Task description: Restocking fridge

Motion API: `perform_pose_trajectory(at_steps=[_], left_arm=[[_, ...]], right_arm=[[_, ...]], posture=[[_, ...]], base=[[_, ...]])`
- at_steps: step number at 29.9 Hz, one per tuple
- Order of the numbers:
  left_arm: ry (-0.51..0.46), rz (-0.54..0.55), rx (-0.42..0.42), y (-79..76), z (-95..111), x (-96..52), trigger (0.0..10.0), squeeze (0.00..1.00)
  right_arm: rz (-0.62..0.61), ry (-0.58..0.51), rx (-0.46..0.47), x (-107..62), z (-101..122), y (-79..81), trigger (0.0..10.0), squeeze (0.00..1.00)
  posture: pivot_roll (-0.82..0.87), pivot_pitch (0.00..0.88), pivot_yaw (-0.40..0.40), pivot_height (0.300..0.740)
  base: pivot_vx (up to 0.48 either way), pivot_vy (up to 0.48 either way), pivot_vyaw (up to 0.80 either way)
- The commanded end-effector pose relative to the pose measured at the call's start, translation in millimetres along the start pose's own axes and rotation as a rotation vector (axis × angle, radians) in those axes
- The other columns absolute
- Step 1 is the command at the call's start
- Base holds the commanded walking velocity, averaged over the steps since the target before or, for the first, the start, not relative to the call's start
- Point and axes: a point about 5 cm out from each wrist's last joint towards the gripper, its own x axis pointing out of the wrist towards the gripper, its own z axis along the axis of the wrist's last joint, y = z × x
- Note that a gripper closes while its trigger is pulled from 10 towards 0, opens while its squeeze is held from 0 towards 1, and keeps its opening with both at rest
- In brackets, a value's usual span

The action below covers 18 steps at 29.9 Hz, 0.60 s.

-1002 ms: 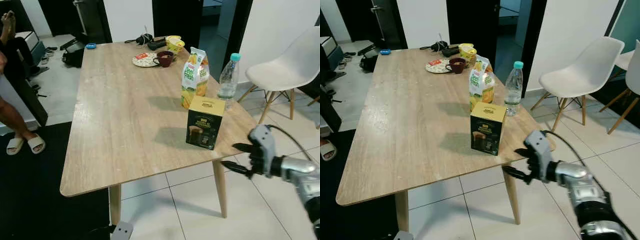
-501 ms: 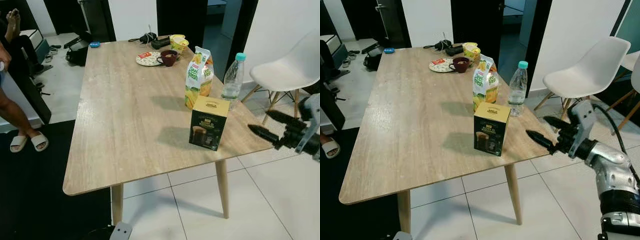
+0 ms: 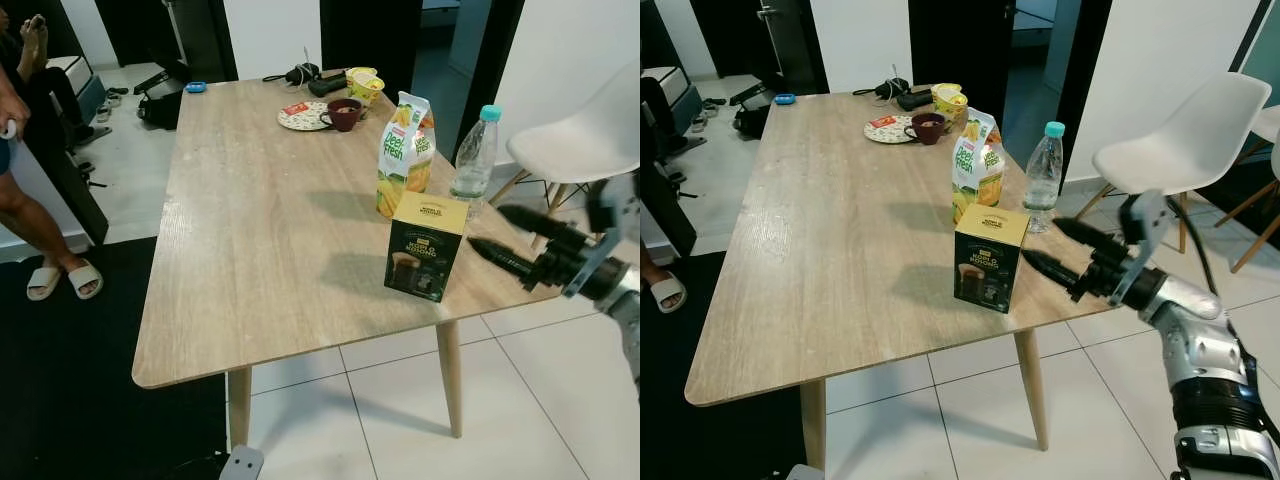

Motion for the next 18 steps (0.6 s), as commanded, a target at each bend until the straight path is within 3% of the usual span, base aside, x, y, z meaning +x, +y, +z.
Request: perform_pose_trajectory(at_steps=[1, 4, 5, 6, 7, 10, 14, 16, 18], left_arm=[[0.037, 0.008, 0.010, 4.4, -10, -2.4, 10.0, 0.00], [0.040, 0.010, 0.009, 4.3, -12, -2.6, 10.0, 0.00], [0.042, 0.011, 0.009, 4.2, -12, -2.7, 10.0, 0.00], [0.043, 0.011, 0.009, 4.2, -13, -2.7, 10.0, 0.00], [0.045, 0.013, 0.009, 4.3, -13, -2.8, 10.0, 0.00], [0.047, 0.014, 0.008, 4.4, -14, -3.0, 10.0, 0.00], [0.049, 0.015, 0.009, 4.5, -15, -3.1, 10.0, 0.00], [0.051, 0.015, 0.010, 4.6, -15, -3.2, 10.0, 0.00], [0.051, 0.015, 0.010, 4.6, -15, -3.2, 10.0, 0.00]], right_arm=[[-0.075, 0.066, -0.048, 1.8, -4, -6.7, 10.0, 0.00], [-0.142, 0.128, -0.073, -2.2, -9, -13.3, 10.0, 0.00], [-0.164, 0.144, -0.073, -5.3, -10, -15.7, 6.6, 0.00], [-0.176, 0.152, -0.073, -7.2, -10, -17.1, 6.6, 0.00], [-0.189, 0.158, -0.074, -9.1, -10, -18.5, 0.0, 0.00], [-0.180, 0.160, -0.078, -10.4, -11, -17.7, 0.0, 0.00], [-0.070, 0.156, -0.068, -6.5, -16, -4.1, 0.0, 0.00], [0.030, 0.144, -0.039, 0.3, -22, 11.3, 0.0, 0.00], [0.030, 0.144, -0.039, 0.3, -22, 11.3, 0.0, 0.00]], posture=[[0.05, 0.000, -0.013, 0.740], [0.06, 0.000, -0.013, 0.740], [0.06, 0.000, -0.014, 0.740], [0.06, 0.000, -0.014, 0.740], [0.06, 0.000, -0.014, 0.740], [0.06, 0.000, -0.013, 0.740], [0.05, 0.000, -0.013, 0.740], [0.05, 0.000, -0.014, 0.740], [0.05, 0.000, -0.014, 0.740]], base=[[0.000, 0.000, 0.00], [0.000, 0.000, 0.00], [0.000, 0.000, 0.00], [0.000, 0.000, 0.00], [0.000, 0.000, 0.00], [0.000, 0.000, 0.00], [0.000, 0.000, 0.00], [0.000, 0.000, 0.00], [0.000, 0.000, 0.00]])
